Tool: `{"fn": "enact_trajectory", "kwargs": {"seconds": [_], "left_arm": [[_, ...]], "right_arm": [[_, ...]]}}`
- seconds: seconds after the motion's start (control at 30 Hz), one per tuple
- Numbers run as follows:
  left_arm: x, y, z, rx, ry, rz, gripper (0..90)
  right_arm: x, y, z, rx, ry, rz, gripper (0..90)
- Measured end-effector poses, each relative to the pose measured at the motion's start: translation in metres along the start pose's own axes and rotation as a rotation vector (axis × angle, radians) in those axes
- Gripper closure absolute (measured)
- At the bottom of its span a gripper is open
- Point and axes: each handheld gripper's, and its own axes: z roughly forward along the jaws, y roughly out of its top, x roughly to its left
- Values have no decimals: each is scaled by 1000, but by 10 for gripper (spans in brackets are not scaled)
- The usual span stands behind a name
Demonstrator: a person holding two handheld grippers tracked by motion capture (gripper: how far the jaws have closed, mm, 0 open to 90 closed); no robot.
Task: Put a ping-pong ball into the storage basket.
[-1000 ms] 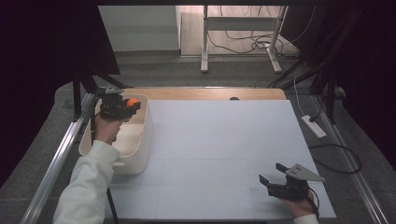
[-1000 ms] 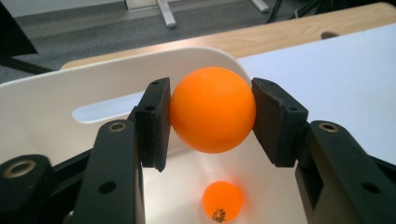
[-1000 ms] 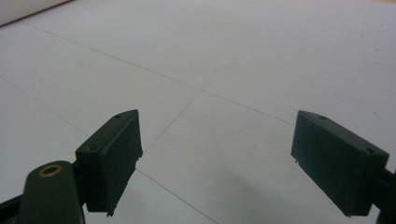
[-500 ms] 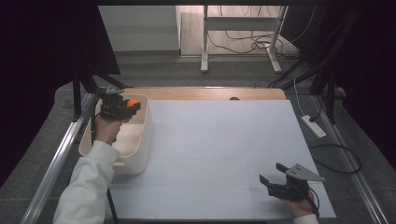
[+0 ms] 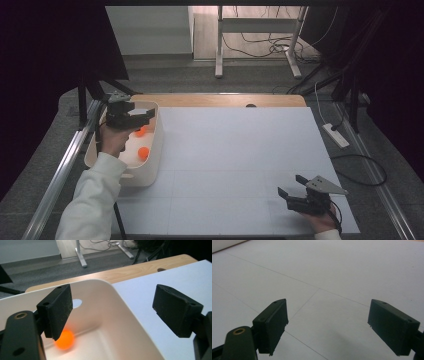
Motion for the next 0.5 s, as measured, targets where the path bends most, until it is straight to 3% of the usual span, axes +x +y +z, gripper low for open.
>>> {"fn": "enact_trajectory", "kwargs": {"seconds": [0.1,0.5], "left_arm": [[-2,1,-2,-5,-18,0,171],[-22,1,-14,-55,-109,69,168]], "right_arm": [[0,0,0,0,0,-1,161],[0,0,0,-1,-1,-1,160]]}}
